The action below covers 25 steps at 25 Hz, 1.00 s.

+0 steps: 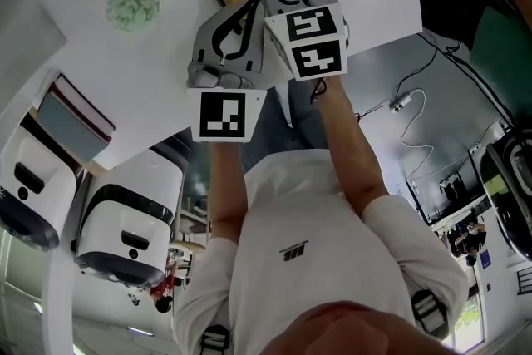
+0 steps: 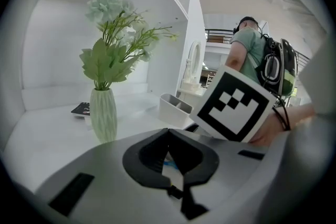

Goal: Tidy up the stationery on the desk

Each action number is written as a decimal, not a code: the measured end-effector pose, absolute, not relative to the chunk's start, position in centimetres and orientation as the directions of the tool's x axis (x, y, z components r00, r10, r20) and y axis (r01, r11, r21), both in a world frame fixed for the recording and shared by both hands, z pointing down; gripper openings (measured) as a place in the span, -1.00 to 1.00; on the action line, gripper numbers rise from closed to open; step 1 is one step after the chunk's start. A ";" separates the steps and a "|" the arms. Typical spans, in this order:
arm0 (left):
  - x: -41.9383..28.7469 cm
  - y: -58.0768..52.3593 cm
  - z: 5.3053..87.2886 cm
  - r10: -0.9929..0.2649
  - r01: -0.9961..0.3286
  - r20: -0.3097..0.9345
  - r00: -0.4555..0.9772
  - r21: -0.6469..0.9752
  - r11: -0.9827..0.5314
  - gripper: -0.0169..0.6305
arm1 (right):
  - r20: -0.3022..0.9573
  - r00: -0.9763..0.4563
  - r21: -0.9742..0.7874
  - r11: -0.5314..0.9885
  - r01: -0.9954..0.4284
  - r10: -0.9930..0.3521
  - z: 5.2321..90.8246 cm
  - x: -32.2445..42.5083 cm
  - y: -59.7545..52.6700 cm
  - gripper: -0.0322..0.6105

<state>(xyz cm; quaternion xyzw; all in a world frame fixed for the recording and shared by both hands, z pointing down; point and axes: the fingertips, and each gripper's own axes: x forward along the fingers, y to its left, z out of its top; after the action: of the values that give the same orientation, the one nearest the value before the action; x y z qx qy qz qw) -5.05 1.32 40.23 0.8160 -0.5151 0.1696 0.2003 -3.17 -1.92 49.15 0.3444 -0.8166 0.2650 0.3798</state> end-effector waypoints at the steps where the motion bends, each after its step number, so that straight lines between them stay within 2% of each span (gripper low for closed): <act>1: -5.1 1.3 40.3 -0.773 -0.909 0.484 0.410 0.152 -0.387 -0.95 | 0.807 -0.467 -0.153 0.638 -0.755 -0.360 49.2 -3.4 -1.9 -0.62; 9: -6.3 1.5 40.4 -0.785 -0.924 0.488 0.381 0.170 -0.343 -0.95 | 0.812 -0.471 -0.096 0.716 -0.692 -0.346 49.2 -4.1 -1.7 -0.70; 25: -6.3 1.4 38.4 -0.798 -0.923 0.466 0.382 0.154 -0.352 -0.95 | 0.677 -0.587 -0.116 0.722 -0.682 -0.445 42.1 -2.5 -1.7 -0.71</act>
<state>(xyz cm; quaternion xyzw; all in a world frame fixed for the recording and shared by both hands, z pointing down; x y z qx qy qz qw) -6.28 1.41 38.44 0.8071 -0.5331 0.1570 0.1993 -2.52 -1.75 42.14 0.3234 -0.8712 0.1853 0.3197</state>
